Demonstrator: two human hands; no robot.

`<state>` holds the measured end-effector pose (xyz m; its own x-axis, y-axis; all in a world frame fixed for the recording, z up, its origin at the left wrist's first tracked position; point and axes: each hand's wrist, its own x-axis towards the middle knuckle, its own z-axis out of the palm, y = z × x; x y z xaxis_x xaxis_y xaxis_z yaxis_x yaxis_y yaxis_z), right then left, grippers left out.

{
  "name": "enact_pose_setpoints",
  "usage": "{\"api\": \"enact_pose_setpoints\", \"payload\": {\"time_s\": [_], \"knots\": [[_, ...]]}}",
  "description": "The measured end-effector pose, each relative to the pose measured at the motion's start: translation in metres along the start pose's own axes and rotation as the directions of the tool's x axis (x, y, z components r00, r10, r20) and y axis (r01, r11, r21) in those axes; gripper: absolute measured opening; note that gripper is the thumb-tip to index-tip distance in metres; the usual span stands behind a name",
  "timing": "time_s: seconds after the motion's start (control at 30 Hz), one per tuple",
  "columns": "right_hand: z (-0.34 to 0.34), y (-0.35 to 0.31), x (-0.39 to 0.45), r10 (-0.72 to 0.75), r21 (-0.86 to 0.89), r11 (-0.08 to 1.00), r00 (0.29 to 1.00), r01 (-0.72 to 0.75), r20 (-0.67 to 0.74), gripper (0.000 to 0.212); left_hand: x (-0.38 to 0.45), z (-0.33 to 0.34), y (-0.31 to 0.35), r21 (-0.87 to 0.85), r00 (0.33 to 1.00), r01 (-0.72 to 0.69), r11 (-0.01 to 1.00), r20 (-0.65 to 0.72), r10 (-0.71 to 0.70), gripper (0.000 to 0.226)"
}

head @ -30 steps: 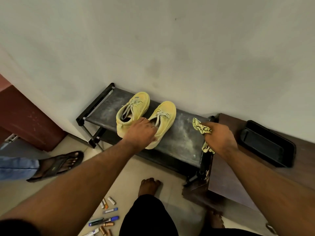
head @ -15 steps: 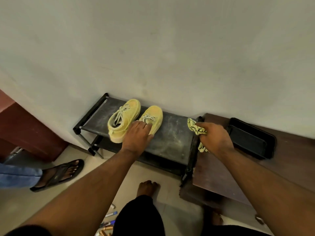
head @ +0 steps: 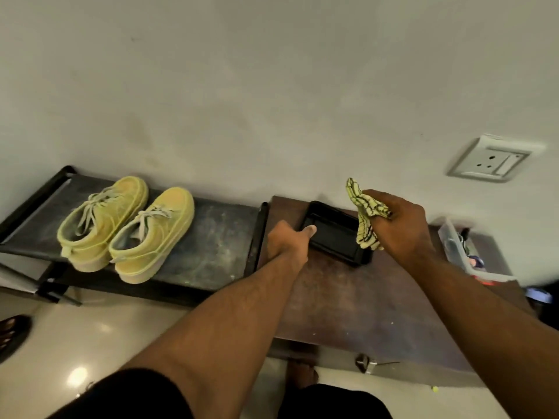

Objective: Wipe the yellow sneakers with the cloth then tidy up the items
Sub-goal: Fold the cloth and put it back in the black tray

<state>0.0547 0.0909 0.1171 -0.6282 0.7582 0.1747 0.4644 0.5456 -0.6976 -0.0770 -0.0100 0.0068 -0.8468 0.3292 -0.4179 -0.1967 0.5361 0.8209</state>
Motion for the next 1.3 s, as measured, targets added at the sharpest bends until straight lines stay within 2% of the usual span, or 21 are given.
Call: {"api": "enact_pose_setpoints", "payload": {"time_s": [0.07,0.2,0.3,0.37,0.43,0.5,0.6,0.67,0.73,0.8,0.83,0.87,0.9,0.93,1.0,1.07,1.17,1.23,1.3], "knots": [[-0.006,0.008,0.0,-0.022,0.005,1.0,1.0,0.022,0.003,0.037,0.013,0.011,-0.006,0.051,0.999,0.023,0.998,-0.032,-0.021,0.042],[-0.001,0.025,0.002,-0.045,0.064,0.997,0.998,0.043,0.035,0.044,0.034,0.01,0.001,0.182,0.998,-0.042,0.982,-0.045,0.051,0.016],[0.007,0.031,0.006,-0.029,0.151,0.988,0.998,0.022,0.048,0.038,0.05,-0.01,0.016,0.412,0.987,-0.16,0.897,0.04,0.157,0.025],[0.013,0.027,0.008,0.018,0.279,0.96,0.998,-0.036,0.068,0.034,0.061,-0.023,0.024,0.469,0.972,-0.234,0.851,0.122,0.2,0.029],[0.021,0.019,0.012,0.055,0.426,0.899,0.992,-0.099,0.115,0.028,0.071,-0.031,0.029,0.485,0.957,-0.285,0.827,0.185,0.222,0.033],[0.029,0.012,0.015,0.082,0.515,0.84,0.979,-0.168,0.186,0.02,0.076,-0.036,0.03,0.427,0.946,-0.323,0.845,0.178,0.271,0.041],[0.041,0.012,0.022,0.131,0.586,0.764,0.954,-0.27,0.268,0.014,0.072,-0.046,0.026,0.314,0.918,-0.384,0.868,0.023,0.397,0.055],[0.049,0.014,0.029,0.148,0.612,0.735,0.95,-0.291,0.275,0.019,0.065,-0.053,0.02,0.356,0.901,-0.401,0.844,-0.013,0.434,0.049],[0.055,0.017,0.034,0.079,0.548,0.815,0.974,-0.186,0.214,0.027,0.059,-0.06,0.014,0.414,0.929,-0.363,0.835,0.091,0.359,0.033],[0.062,0.019,0.036,-0.105,0.374,0.927,0.979,0.031,0.177,0.04,0.057,-0.062,0.009,0.325,0.95,-0.297,0.898,0.192,0.245,0.024],[0.065,0.02,0.035,-0.219,0.244,0.955,0.956,0.169,0.193,0.048,0.057,-0.062,0.008,0.26,0.955,-0.267,0.928,0.204,0.217,0.021],[0.07,0.021,0.034,-0.344,0.096,0.939,0.913,0.33,0.22,0.053,0.06,-0.061,0.009,0.22,0.958,-0.258,0.941,0.183,0.22,0.019],[0.076,0.023,0.031,-0.47,-0.056,0.865,0.844,0.499,0.26,0.056,0.064,-0.061,0.01,0.199,0.96,-0.265,0.944,0.148,0.238,0.018],[0.082,0.026,0.027,-0.572,-0.191,0.742,0.756,0.643,0.319,0.057,0.068,-0.061,0.012,0.185,0.959,-0.275,0.944,0.122,0.255,0.017],[0.096,0.033,0.019,-0.646,-0.342,0.513,0.617,0.787,0.449,0.058,0.072,-0.06,0.018,0.194,0.951,-0.304,0.933,0.108,0.288,0.014],[0.107,0.038,0.013,-0.629,-0.368,0.418,0.557,0.831,0.542,0.058,0.078,-0.059,0.022,0.241,0.937,-0.347,0.907,0.128,0.325,0.013],[0.113,0.036,0.012,-0.612,-0.395,0.393,0.557,0.83,0.561,0.058,0.083,-0.055,0.026,0.275,0.93,-0.365,0.889,0.152,0.335,0.012],[0.116,0.029,0.017,-0.612,-0.459,0.442,0.633,0.771,0.474,0.054,0.085,-0.053,0.028,0.262,0.936,-0.35,0.899,0.143,0.322,0.011],[0.119,0.017,0.02,-0.538,-0.511,0.55,0.748,0.66,0.388,0.049,0.086,-0.051,0.031,0.246,0.941,-0.332,0.91,0.147,0.304,0.011]]}}
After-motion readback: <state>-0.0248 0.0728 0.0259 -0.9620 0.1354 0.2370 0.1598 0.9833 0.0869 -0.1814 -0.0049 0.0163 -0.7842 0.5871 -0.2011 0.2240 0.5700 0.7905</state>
